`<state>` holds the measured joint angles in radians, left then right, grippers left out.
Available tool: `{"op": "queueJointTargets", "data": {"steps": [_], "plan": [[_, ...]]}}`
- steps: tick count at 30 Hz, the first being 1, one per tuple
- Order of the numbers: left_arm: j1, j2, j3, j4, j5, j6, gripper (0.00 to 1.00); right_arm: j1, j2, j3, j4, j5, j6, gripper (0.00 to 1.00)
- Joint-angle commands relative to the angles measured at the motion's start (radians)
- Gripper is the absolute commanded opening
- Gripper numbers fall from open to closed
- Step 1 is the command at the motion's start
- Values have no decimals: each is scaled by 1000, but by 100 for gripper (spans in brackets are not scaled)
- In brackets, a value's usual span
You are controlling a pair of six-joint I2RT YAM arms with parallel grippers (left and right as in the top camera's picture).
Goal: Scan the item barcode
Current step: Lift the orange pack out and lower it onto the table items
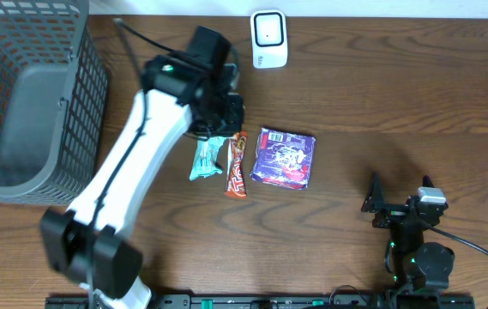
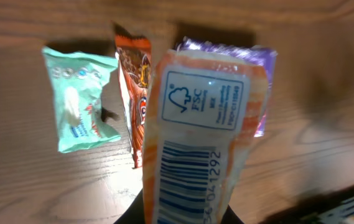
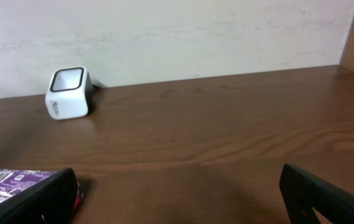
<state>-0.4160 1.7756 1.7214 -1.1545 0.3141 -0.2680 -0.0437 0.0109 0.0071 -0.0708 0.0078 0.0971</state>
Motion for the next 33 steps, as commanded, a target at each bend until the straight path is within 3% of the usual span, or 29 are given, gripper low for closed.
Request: {"op": "queueJointTargets", "data": {"steps": [1, 3, 4, 6, 7, 18, 25, 26, 27, 28, 33], "plan": [[-19, 88, -7, 2, -16, 19, 8, 6, -5, -2, -4, 1, -9, 99], [-25, 136, -7, 1, -16, 19, 9, 6, -5, -2, -4, 1, -9, 99], [-26, 157, -7, 0, -16, 19, 17, 6, -5, -2, -4, 1, -9, 99], [-27, 188, -7, -8, -10, 11, 44, 6, -5, -2, -4, 1, -9, 99], [-27, 197, -7, -12, -8, 8, 46, 6, -5, -2, -4, 1, -9, 99], [-6, 178, 8, -56, -14, 14, 48, 6, -5, -2, -4, 1, -9, 99], [110, 109, 44, -84, -75, 24, 49, 6, -5, -2, -4, 1, -9, 99], [129, 103, 44, -86, -82, 24, 65, 6, -5, -2, -4, 1, -9, 99], [147, 100, 44, -89, -84, 24, 89, 6, -5, -2, -4, 1, -9, 99], [164, 100, 44, -92, -84, 24, 97, 6, -5, -2, -4, 1, -9, 99], [224, 100, 42, -142, -134, 25, 98, 6, -5, -2, -4, 1, -9, 99]]}}
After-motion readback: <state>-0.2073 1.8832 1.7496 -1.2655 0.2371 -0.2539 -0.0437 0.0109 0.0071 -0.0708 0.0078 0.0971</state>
